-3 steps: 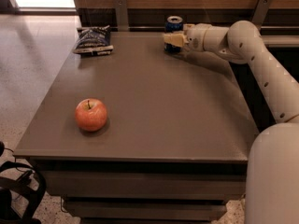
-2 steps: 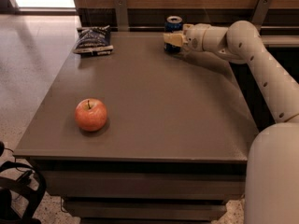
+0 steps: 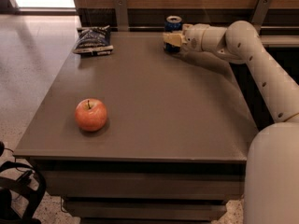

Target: Move pepsi can near apple

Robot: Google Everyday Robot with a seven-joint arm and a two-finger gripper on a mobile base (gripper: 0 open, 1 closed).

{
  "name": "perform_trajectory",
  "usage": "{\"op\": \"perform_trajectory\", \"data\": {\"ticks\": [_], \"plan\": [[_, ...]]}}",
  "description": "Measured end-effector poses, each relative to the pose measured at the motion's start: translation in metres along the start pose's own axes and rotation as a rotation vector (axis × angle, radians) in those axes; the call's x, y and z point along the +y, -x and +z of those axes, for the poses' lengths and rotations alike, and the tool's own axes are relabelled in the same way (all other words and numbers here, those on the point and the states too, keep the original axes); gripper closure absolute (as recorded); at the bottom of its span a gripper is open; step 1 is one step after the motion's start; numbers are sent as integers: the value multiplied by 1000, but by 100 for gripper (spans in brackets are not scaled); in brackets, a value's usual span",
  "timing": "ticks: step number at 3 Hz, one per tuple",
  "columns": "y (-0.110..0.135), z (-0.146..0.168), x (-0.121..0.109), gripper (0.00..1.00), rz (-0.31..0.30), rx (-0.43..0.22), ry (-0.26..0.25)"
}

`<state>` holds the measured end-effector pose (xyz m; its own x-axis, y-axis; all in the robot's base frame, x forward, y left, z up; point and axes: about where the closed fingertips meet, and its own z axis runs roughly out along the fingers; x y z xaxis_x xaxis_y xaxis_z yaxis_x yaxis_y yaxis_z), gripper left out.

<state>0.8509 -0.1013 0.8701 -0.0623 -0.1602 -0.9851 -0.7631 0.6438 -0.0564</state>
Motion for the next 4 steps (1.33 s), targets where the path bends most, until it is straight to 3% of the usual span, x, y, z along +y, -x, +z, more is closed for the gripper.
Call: {"op": "perform_trajectory", "data": {"ticks": [2, 4], "plan": [[37, -33, 33, 100, -41, 34, 65], [63, -91, 95, 100, -68, -9, 154]]}}
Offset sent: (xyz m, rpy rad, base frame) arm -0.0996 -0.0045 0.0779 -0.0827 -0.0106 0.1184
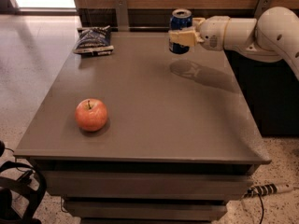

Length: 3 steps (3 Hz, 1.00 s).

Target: Move pepsi can near apple

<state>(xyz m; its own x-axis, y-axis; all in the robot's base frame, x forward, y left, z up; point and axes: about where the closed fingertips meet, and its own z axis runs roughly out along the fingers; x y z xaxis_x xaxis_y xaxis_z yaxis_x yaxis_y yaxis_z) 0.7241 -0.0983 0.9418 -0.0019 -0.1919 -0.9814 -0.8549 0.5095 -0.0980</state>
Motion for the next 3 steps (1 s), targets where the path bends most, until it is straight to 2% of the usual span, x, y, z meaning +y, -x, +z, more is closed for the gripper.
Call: {"op": "perform_trajectory", "data": {"ticks": [1, 2, 3], "plan": [[0, -13, 36, 100, -7, -3, 7], [-4, -19, 99, 100, -44, 16, 17], [-16, -19, 139, 100, -59, 45, 32]]}}
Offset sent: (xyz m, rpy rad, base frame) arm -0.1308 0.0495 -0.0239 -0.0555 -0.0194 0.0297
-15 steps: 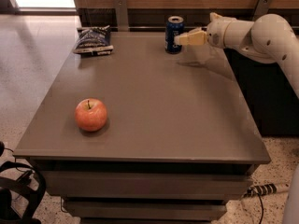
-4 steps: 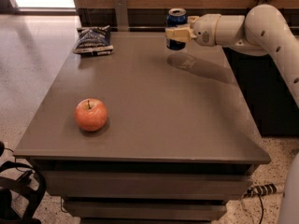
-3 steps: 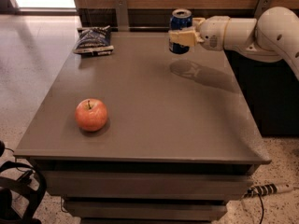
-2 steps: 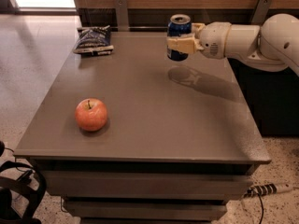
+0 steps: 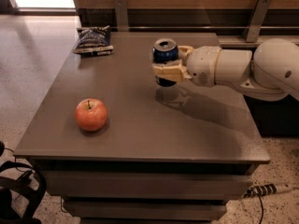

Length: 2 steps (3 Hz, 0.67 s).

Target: Move pepsi can near apple

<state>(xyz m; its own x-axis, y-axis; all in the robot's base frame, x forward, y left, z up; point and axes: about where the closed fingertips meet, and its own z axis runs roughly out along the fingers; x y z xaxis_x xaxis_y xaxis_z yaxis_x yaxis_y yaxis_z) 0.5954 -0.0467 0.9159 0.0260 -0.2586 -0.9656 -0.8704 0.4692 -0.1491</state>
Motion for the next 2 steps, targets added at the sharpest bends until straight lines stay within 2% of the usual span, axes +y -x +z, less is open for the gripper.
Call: {"op": "perform_trajectory", "data": {"ticks": [1, 2], "plan": [[-27, 3, 56, 100, 9, 14, 58], [-44, 4, 99, 100, 25, -2, 103]]}}
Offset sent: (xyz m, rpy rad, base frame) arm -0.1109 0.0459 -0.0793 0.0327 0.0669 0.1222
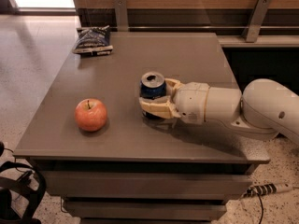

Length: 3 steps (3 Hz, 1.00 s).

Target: Move pepsi can near apple

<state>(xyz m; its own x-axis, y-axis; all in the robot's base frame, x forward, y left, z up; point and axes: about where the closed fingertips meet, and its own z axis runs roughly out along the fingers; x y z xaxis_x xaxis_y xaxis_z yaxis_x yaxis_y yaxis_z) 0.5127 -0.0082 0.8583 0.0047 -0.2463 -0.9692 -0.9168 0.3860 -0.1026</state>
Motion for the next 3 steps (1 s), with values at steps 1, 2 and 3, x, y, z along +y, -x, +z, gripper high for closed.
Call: {"op": "perform_trajectory", "data": {"ticks": [1, 2, 3], "plan": [[4, -1, 0, 100, 0, 0, 1], [5, -1, 0, 83, 0, 0, 1], [6, 0, 1, 59, -1, 0, 4]]}}
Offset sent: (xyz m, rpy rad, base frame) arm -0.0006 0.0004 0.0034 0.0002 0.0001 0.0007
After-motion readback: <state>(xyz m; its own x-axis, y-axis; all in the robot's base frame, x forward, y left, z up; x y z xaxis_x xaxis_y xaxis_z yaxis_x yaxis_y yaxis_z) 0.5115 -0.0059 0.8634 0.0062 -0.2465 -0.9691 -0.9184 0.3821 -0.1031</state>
